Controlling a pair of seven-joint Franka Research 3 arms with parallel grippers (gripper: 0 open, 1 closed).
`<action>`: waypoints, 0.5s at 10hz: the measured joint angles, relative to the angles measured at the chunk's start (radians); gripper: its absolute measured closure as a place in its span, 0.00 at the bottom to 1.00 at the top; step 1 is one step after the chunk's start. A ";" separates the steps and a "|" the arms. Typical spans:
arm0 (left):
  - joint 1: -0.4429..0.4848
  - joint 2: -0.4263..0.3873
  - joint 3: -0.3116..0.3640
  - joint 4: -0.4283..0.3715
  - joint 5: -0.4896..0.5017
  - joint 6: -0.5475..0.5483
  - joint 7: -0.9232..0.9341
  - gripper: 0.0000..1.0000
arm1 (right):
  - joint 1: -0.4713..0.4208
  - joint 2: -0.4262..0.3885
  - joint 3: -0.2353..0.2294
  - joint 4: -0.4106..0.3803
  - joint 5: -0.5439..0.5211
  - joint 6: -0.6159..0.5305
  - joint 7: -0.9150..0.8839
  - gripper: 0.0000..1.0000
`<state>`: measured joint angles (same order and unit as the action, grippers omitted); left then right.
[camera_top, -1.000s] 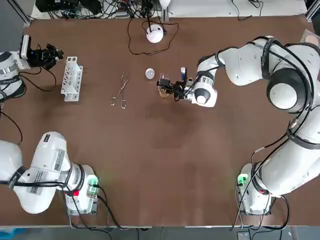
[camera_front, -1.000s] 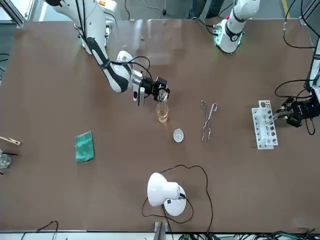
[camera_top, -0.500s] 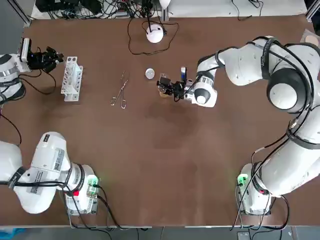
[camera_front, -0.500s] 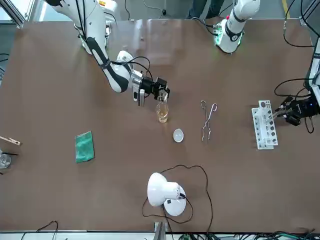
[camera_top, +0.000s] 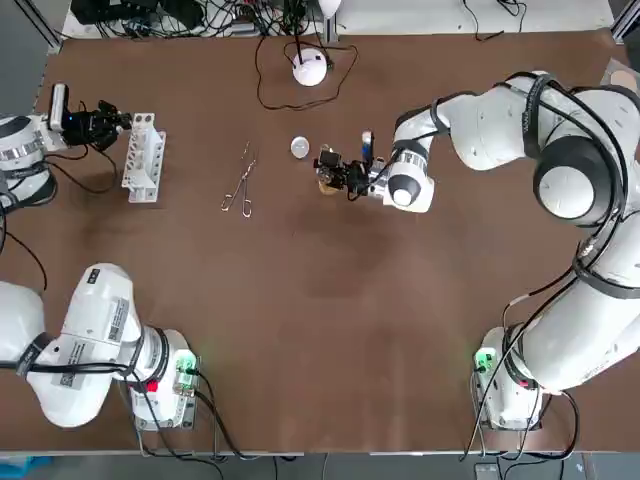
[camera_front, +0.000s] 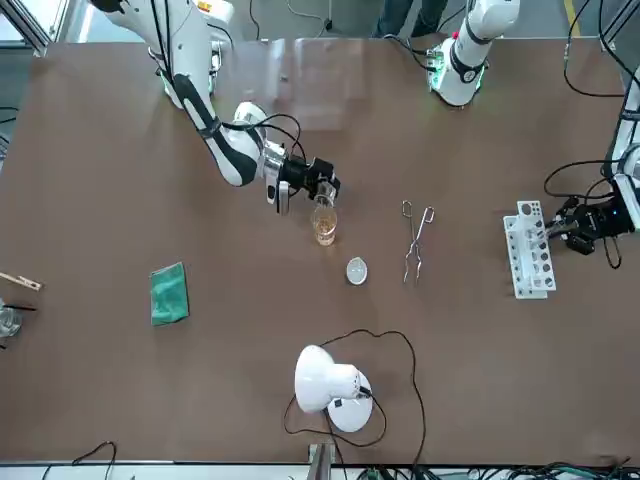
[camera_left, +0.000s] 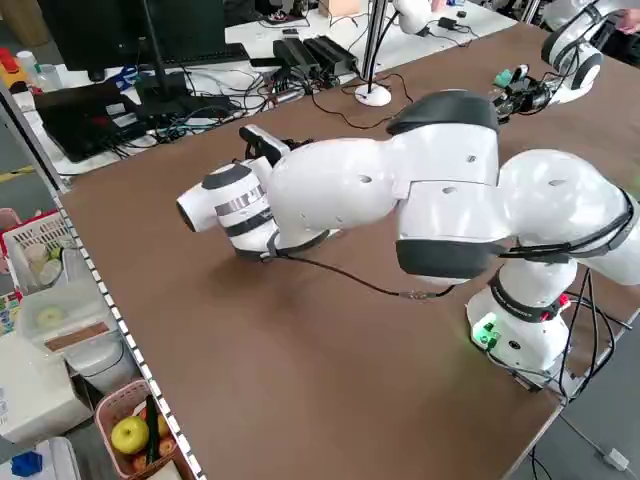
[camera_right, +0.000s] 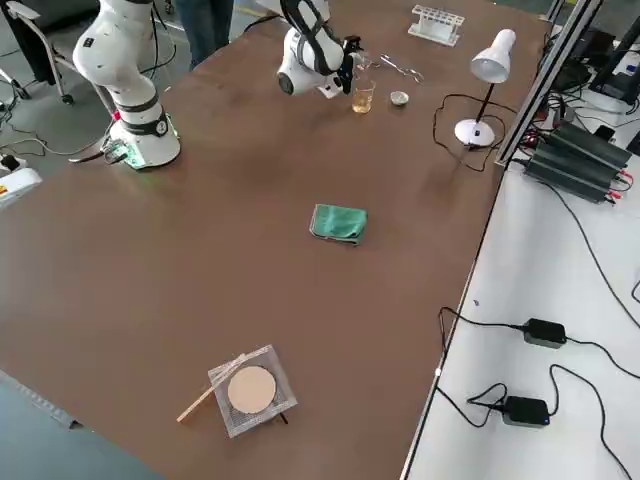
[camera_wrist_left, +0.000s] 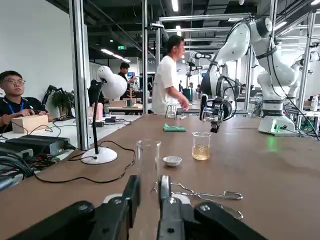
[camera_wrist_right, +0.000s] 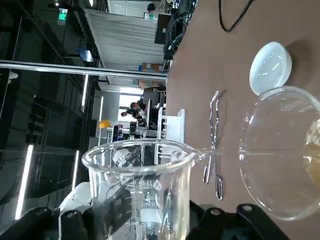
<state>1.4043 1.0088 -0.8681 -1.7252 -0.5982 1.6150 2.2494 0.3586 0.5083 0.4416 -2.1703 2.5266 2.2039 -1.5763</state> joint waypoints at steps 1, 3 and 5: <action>-0.003 0.012 0.004 0.002 0.000 0.002 0.003 0.79 | 0.000 0.000 0.000 0.002 0.000 0.003 0.010 0.62; -0.009 0.020 0.016 0.013 0.000 0.004 0.003 0.79 | 0.000 0.000 0.000 0.002 0.000 0.011 0.023 0.62; -0.027 0.020 0.037 0.025 0.000 0.004 0.005 0.79 | 0.000 0.000 -0.001 0.004 0.000 0.016 0.036 0.62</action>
<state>1.3775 1.0292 -0.8314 -1.7004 -0.5982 1.6191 2.2539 0.3586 0.5084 0.4410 -2.1662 2.5268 2.2200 -1.5398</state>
